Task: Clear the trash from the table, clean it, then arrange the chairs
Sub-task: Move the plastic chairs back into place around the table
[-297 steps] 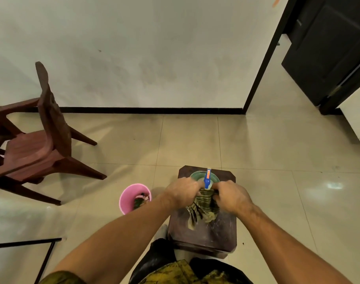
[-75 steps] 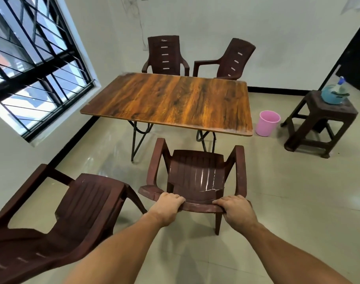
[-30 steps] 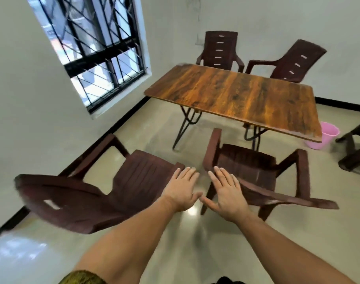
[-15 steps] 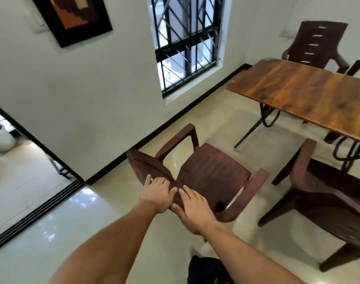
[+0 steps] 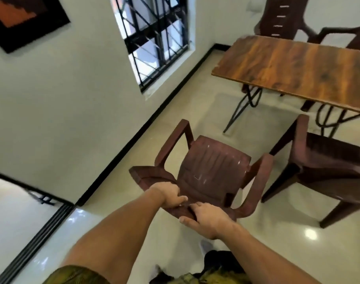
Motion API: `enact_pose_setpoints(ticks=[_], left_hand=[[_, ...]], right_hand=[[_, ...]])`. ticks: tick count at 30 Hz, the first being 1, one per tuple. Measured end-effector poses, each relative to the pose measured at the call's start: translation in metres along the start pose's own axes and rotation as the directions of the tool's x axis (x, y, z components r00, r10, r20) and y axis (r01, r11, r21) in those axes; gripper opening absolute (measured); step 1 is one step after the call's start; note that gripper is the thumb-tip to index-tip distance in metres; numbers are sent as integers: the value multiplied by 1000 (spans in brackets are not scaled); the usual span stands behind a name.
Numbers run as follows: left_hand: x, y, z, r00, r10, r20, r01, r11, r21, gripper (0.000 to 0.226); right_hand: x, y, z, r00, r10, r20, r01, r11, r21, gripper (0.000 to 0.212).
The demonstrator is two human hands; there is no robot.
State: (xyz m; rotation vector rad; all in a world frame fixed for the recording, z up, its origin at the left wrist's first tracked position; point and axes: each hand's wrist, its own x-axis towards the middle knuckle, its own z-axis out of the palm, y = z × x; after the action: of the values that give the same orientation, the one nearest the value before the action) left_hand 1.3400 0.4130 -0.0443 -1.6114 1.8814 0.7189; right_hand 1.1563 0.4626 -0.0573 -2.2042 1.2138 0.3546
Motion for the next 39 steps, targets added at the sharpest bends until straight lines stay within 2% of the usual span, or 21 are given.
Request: enact_pose_setpoints(ticks=[5,7,11,13,19,24,31,39], left_hand=[[7,-12,2,986,169,1,-168,980,105,65],[2,-22,3,972,234,-18,-228,961,154,67],[-12,-41,10,932,322,-166,-290,937,194,70],[-17,-52,15,899,354,-257,-298,926,234,69],[-7,-62,8,832,392,-393,-322,917,235,61],[26,-61,-26,798,375,-471,-289,925,247,57],[98,9,-92,767,392,-508,-321,920,225,56],[178,78,-166,780,295,-552,-257,955,148,59]], right_hand=[[-12,-17,4,979,64,-196,-85,991,-101,81],[-19,-28,17,936,152,-316,-196,974,-112,82],[-23,-45,54,753,262,-603,-392,915,-92,74],[-21,-51,64,678,294,-673,-452,889,-67,70],[-11,-40,57,674,268,-689,-438,896,-80,68],[15,-18,29,654,283,-702,-450,891,-59,69],[27,91,-46,722,326,-610,-458,886,-68,87],[50,202,-128,767,331,-549,-401,916,-9,98]])
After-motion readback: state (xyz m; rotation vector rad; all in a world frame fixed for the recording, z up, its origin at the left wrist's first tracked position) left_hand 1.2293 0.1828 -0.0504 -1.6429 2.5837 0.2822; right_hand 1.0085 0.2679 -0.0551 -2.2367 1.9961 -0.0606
